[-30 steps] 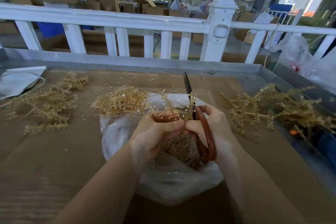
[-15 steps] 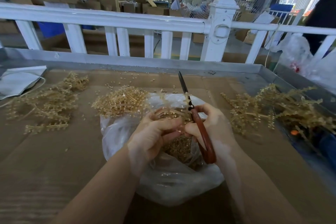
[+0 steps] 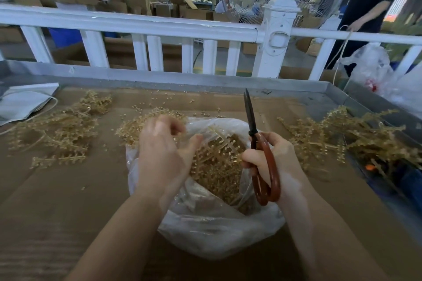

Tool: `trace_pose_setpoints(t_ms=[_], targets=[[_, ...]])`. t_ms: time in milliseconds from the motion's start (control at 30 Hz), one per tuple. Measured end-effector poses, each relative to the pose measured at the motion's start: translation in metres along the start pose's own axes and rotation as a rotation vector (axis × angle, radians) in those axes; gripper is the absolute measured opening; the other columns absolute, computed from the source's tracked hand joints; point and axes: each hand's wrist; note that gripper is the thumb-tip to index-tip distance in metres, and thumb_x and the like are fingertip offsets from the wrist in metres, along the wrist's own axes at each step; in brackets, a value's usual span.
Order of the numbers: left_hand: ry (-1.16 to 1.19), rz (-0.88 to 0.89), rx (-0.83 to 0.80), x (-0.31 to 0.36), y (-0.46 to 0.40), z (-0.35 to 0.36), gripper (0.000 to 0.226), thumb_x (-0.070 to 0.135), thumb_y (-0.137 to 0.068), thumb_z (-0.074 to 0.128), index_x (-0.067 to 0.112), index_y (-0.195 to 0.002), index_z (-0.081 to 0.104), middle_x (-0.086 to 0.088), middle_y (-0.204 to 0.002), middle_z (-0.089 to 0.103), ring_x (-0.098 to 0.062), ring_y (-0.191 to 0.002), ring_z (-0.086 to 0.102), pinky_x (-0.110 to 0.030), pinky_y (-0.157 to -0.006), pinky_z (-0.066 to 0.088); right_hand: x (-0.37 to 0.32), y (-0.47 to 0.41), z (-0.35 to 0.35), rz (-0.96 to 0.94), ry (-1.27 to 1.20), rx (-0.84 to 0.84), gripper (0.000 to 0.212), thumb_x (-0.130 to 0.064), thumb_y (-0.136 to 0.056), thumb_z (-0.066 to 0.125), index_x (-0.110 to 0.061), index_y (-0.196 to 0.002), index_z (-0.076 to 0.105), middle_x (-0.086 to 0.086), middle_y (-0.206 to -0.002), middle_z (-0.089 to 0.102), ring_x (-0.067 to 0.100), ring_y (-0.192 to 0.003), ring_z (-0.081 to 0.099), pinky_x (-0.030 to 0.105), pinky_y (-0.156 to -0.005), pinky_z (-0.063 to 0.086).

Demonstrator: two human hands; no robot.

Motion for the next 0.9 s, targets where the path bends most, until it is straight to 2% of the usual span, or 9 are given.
trace_pose_setpoints(t_ms=[67, 167, 267, 367, 433, 533, 600, 700, 900], targets=[[0.152, -0.067, -0.296, 0.006, 0.001, 0.005, 0.018, 0.035, -0.084, 0.065, 0.019, -0.074, 0.066, 0.006, -0.072, 0.064, -0.013, -0.066, 0.055, -0.019, -0.06, 0.044, 0.002, -0.001, 0.003, 0.003, -0.024, 0.007, 0.034, 0.003, -0.071, 0.07, -0.016, -0.097, 0.061, 0.001, -0.055, 0.066, 0.015, -0.051, 0.063, 0.026, -0.051, 0.047], [0.142, -0.183, -0.546, 0.007, 0.004, 0.02, 0.028, 0.025, -0.095, 0.054, 0.003, -0.09, 0.072, -0.017, -0.085, 0.071, -0.033, -0.077, 0.064, -0.041, -0.076, 0.055, 0.003, -0.001, 0.009, 0.003, -0.05, -0.007, 0.031, 0.002, -0.07, 0.072, -0.015, -0.094, 0.061, -0.002, -0.053, 0.066, 0.012, -0.05, 0.064, 0.024, -0.05, 0.046], [0.646, -0.556, -0.551, 0.003, 0.004, 0.03, 0.018, 0.01, -0.094, 0.055, -0.002, -0.104, 0.064, -0.016, -0.088, 0.07, -0.022, -0.078, 0.068, -0.033, -0.074, 0.059, 0.004, -0.001, 0.012, 0.009, -0.027, -0.046, 0.03, 0.001, -0.072, 0.071, -0.015, -0.095, 0.061, -0.002, -0.053, 0.065, 0.008, -0.046, 0.06, 0.02, -0.045, 0.043], [1.008, -0.736, -0.498, -0.004, 0.003, 0.033, 0.017, -0.002, -0.075, 0.068, -0.001, -0.091, 0.065, -0.013, -0.073, 0.071, -0.019, -0.066, 0.07, -0.023, -0.056, 0.056, 0.005, 0.001, 0.012, 0.014, -0.005, -0.064, 0.03, 0.002, -0.073, 0.07, -0.013, -0.098, 0.061, 0.0, -0.053, 0.065, 0.006, -0.043, 0.059, 0.016, -0.041, 0.041], [1.019, -0.718, -0.492, -0.007, 0.003, 0.035, 0.032, 0.003, -0.058, 0.073, 0.0, -0.089, 0.066, -0.01, -0.071, 0.072, -0.018, -0.064, 0.07, -0.021, -0.054, 0.054, 0.005, 0.001, 0.011, 0.013, 0.012, -0.064, 0.03, 0.002, -0.073, 0.07, -0.012, -0.099, 0.06, -0.001, -0.053, 0.065, 0.005, -0.044, 0.059, 0.015, -0.041, 0.041], [1.003, -0.716, -0.443, -0.008, 0.005, 0.038, 0.038, 0.002, -0.052, 0.074, 0.0, -0.089, 0.065, -0.009, -0.071, 0.072, -0.019, -0.065, 0.071, -0.021, -0.053, 0.054, 0.005, 0.003, 0.011, -0.018, 0.054, -0.074, 0.034, 0.001, -0.071, 0.072, -0.014, -0.1, 0.062, -0.001, -0.054, 0.066, 0.003, -0.043, 0.058, 0.014, -0.042, 0.041], [1.04, -0.733, -0.379, -0.009, 0.003, 0.038, 0.029, -0.005, -0.057, 0.073, 0.0, -0.085, 0.065, -0.01, -0.069, 0.072, -0.02, -0.062, 0.071, -0.022, -0.05, 0.054, 0.006, 0.004, 0.013, -0.086, 0.074, -0.068, 0.033, -0.004, -0.073, 0.076, -0.014, -0.101, 0.063, -0.001, -0.063, 0.067, 0.003, -0.05, 0.06, 0.013, -0.047, 0.043], [1.095, -0.743, -0.277, -0.01, -0.002, 0.04, 0.017, -0.013, -0.07, 0.067, 0.0, -0.08, 0.063, -0.009, -0.067, 0.071, -0.017, -0.059, 0.07, -0.021, -0.049, 0.053, 0.01, 0.009, 0.011, -0.239, 0.224, -0.003, 0.024, -0.028, -0.076, 0.079, -0.023, -0.094, 0.063, -0.008, -0.079, 0.068, 0.001, -0.068, 0.064, 0.011, -0.06, 0.049], [1.212, -0.739, -0.181, -0.007, -0.015, 0.04, 0.018, -0.018, -0.076, 0.059, -0.001, -0.082, 0.059, -0.008, -0.063, 0.068, -0.014, -0.054, 0.068, -0.021, -0.05, 0.055, 0.019, 0.024, 0.013, -0.312, 0.446, -0.132, 0.027, -0.052, -0.082, 0.065, -0.03, -0.088, 0.052, -0.009, -0.079, 0.063, 0.0, -0.073, 0.06, 0.015, -0.067, 0.047]])
Point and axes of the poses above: each hand's wrist, its own y-axis away from the middle knuckle, its own z-axis out of the palm, x = y × z
